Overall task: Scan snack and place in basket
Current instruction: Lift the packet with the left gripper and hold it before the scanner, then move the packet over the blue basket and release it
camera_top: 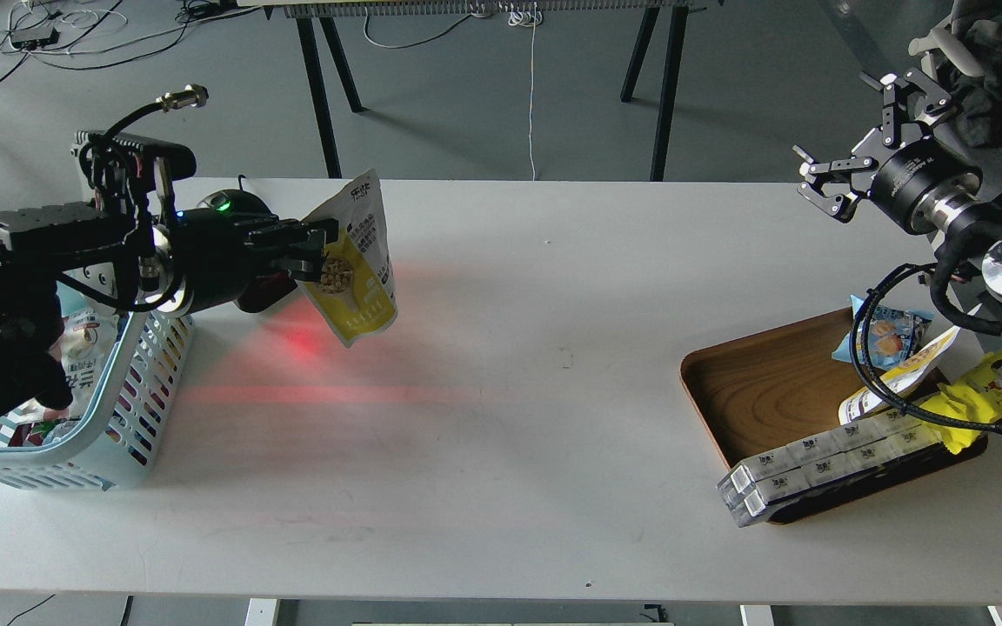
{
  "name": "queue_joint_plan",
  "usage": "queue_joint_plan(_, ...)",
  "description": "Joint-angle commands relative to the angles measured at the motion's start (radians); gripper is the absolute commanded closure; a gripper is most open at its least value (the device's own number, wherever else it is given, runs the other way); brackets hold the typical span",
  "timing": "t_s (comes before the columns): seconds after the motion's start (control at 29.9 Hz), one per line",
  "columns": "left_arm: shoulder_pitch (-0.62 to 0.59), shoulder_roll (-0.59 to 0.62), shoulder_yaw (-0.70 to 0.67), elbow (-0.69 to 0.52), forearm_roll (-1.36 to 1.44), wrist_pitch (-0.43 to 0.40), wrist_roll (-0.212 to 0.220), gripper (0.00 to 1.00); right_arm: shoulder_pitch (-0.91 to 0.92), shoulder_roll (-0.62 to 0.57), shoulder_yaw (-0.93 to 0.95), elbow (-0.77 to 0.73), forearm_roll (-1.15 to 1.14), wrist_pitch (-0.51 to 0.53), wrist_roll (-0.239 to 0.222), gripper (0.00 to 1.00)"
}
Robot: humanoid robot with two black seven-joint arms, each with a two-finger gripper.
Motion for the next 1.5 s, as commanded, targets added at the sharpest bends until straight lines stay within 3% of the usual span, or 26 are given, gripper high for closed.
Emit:
queue_joint_plan(0.0,-0.006,0.009,-0.009,0.0,0.0,0.004,-0.001,0.99,0.0,0.001,0.0,0.0,0.0,0.0,0.001,0.04)
queue_joint_plan(0.43,-0.021,0.016,-0.038,0.0,0.018,0.003,-0.023,0.99,0.0,0.001,0.0,-0.001,-0.002,-0.008,0.001,0.04)
queue_joint_plan(0.64,-0.02,0.014,-0.036,0.005,0.124,0.004,-0.056,0.99,0.001,0.009,0.005,-0.008,-0.002,-0.009,0.001,0.04)
queue_joint_plan(1.47,0.0,0.006,-0.013,0.035,0.22,0.032,-0.053,0.99,0.003,0.009,0.008,-0.008,-0.002,-0.011,0.001,0.04)
